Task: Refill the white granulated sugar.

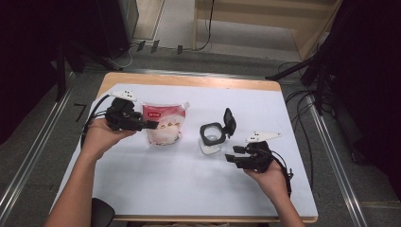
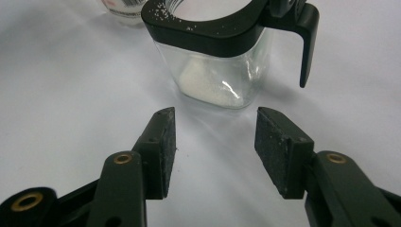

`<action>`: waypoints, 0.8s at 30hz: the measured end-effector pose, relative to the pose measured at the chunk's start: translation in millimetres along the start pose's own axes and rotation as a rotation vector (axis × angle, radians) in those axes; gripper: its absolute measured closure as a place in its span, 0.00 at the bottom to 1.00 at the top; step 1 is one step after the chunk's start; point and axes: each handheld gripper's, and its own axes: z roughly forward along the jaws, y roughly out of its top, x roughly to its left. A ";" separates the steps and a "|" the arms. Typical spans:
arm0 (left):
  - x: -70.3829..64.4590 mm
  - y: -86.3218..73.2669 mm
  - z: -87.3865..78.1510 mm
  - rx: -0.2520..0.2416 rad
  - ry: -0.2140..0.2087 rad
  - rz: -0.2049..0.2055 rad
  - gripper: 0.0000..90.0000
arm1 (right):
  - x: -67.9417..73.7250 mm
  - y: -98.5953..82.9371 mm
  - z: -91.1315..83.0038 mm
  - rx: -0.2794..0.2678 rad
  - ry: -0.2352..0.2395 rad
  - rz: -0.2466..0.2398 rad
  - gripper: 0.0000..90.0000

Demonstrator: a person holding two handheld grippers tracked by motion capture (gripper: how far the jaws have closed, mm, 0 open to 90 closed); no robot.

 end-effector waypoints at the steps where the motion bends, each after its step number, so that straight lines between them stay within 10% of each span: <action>1: -0.2 0.5 1.8 0.001 -0.001 0.000 0.68 | 0.5 -0.4 -0.2 0.003 -0.004 0.002 0.55; 14: -2.0 4.4 16.5 -0.025 0.008 0.045 0.85 | 6.0 -0.4 5.2 0.009 0.007 -0.022 0.55; 24: -4.3 9.8 19.6 -0.034 0.036 -0.040 1.00 | 20.9 4.1 6.9 -0.015 0.036 -0.059 0.57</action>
